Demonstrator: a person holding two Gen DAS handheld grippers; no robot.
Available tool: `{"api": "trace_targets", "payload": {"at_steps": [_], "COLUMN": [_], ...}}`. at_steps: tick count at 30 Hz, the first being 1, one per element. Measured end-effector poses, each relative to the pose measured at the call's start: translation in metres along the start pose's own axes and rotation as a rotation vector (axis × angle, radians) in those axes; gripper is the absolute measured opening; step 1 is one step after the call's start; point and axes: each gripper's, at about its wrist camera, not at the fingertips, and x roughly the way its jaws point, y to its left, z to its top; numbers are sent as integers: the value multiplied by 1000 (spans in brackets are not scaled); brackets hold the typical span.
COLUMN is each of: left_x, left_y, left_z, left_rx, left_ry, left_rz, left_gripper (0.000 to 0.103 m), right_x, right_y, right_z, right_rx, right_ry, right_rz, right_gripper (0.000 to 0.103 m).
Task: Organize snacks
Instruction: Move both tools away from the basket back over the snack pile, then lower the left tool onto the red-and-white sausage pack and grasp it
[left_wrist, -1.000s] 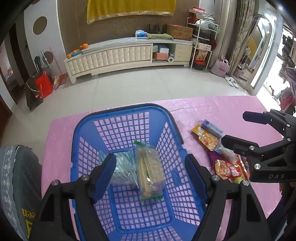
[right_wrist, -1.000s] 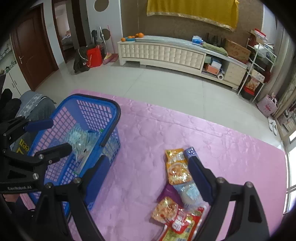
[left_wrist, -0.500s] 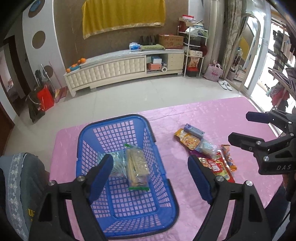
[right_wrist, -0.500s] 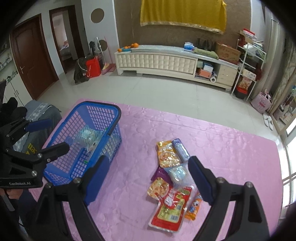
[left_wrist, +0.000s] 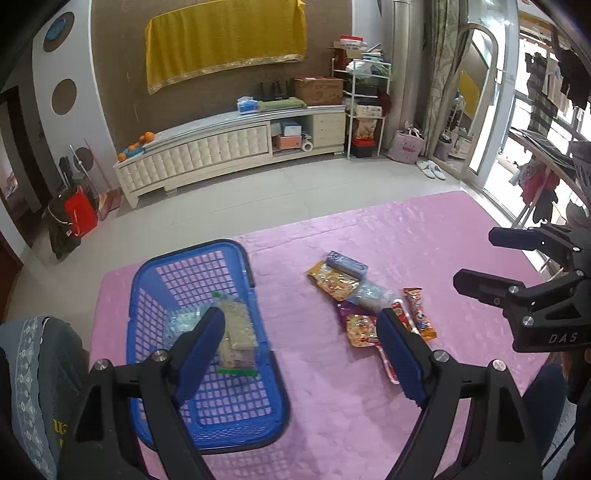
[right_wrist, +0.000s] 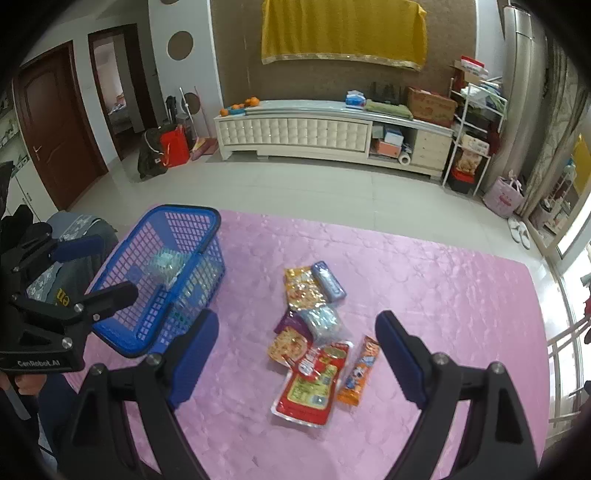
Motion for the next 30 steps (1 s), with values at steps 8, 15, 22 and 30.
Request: {"api": "trace_targets", "payload": {"at_steps": [8,15,22,30], "left_x": [24,60,106,160], "left_y": [-29,-52,-76,-85], "left_z": [-8,-22,-37,-57], "left_rx": [-1,-14,-35,-141], "left_ry": [38,119,241,432], "left_rz": [-28,-82,-144,-220], "left_gripper": [82,82,82,82], "right_x": [11,32,55,69], "right_y": [-28,-62,-93,-116], "right_z": [-21,-50,-79,-107], "right_rx": [26,82,150,212], "right_ry": [31,74,132,179], "right_rz": [18,15,18,27], "right_gripper": [90,90,90,90]}}
